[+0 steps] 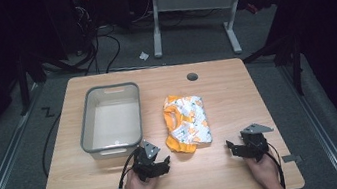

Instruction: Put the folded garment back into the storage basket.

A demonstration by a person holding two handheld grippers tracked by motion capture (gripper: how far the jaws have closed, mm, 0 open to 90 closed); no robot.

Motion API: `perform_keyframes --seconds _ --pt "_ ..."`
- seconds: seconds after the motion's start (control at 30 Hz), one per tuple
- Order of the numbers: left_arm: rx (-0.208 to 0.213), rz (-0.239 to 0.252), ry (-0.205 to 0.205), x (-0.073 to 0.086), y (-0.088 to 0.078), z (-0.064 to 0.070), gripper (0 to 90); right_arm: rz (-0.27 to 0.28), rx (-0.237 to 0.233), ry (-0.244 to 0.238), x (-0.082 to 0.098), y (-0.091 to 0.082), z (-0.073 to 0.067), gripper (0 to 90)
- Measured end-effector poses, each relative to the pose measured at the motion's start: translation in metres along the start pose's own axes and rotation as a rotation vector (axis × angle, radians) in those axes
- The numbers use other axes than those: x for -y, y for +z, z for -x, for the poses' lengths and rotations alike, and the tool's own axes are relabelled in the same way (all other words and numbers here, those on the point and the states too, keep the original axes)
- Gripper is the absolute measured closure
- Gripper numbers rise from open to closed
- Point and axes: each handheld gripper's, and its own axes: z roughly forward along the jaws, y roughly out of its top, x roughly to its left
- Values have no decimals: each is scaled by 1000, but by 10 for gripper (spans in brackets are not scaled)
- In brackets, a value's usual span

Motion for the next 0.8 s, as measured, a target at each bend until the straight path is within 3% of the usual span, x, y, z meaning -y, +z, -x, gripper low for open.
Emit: perform_keyframes --seconds 0.8 --pt "-8 -4 -9 -2 2 2 244 1 -4 -4 0 0 -1 281"
